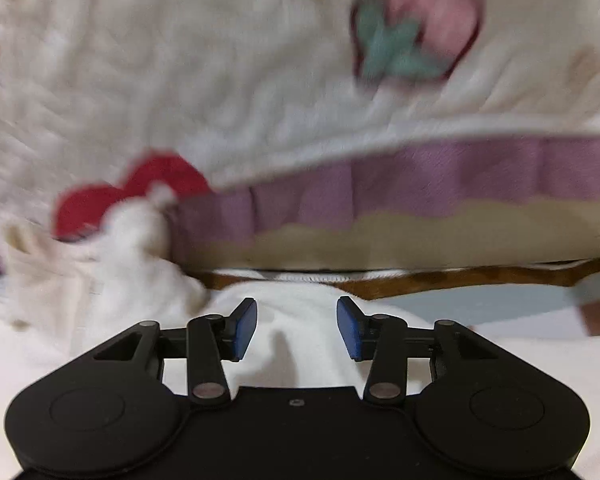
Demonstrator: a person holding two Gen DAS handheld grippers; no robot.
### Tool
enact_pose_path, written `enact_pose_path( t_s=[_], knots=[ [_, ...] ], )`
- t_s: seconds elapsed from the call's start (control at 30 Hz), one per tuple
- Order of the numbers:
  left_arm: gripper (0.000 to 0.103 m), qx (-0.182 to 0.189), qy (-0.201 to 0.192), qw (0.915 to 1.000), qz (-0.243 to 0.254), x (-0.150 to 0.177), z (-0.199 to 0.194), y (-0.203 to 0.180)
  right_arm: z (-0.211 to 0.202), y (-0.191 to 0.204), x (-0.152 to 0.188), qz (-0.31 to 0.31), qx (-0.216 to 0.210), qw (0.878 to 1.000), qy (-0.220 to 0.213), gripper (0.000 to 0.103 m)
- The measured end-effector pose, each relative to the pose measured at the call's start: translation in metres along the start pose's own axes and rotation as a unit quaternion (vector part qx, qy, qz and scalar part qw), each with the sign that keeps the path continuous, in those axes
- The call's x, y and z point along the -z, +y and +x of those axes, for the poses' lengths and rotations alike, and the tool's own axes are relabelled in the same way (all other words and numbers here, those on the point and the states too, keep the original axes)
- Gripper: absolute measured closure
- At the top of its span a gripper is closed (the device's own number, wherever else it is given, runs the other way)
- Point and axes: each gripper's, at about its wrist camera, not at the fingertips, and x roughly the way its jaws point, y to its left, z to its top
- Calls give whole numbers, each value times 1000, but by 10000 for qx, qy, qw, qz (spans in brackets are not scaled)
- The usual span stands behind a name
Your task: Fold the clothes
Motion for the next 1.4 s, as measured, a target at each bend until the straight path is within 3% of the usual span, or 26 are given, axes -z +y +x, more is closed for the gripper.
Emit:
enact_pose_path(
  t_s=[0.1,0.2,0.37,0.4,0.47,0.57,0.67,0.8,0.87,0.97,1.03,1.23,1.4],
  knots=[
    [34,-284,146,9990,-301,25,-25,46,-62,21,5,147,-635,9973,-326,45],
    [34,-445,385,9965,-593,46,-37,78,-99,56,17,-49,-1377,9901,-286,44],
    [34,172,317,9919,-1222,75,-38,105,-139,128,53,-667,-1963,9782,-141,42],
    [34,273,281,9898,-1372,81,-37,110,-147,143,66,-888,-1953,9765,-180,44],
    [33,294,248,9858,-1633,92,-33,118,-163,172,97,-1492,-1550,9752,-515,43],
    [33,401,545,9780,-1974,99,-18,132,-175,191,140,-1973,-1575,9668,-395,42],
    [33,619,583,9688,-2326,101,-14,142,-187,210,182,-2449,-1595,9559,-275,42],
    [33,866,740,9578,-2638,103,-10,149,-176,213,208,-2375,-1783,9536,504,42],
    [33,904,928,9571,-2592,104,-8,147,-175,218,222,-2557,-1925,9439,807,42],
    [33,1091,1052,9566,-2491,103,-5,140,-180,232,243,-3069,-1996,9263,895,42],
    [33,1209,1073,9540,-2527,103,-3,136,-184,239,251,-3181,-2006,9222,904,41],
    [33,1180,452,9502,-2849,97,-3,136,-183,244,263,-3048,-2162,9221,1002,41],
    [33,859,21,9359,-3418,97,10,154,-177,244,267,-2846,-2263,9264,977,41]
  ],
)
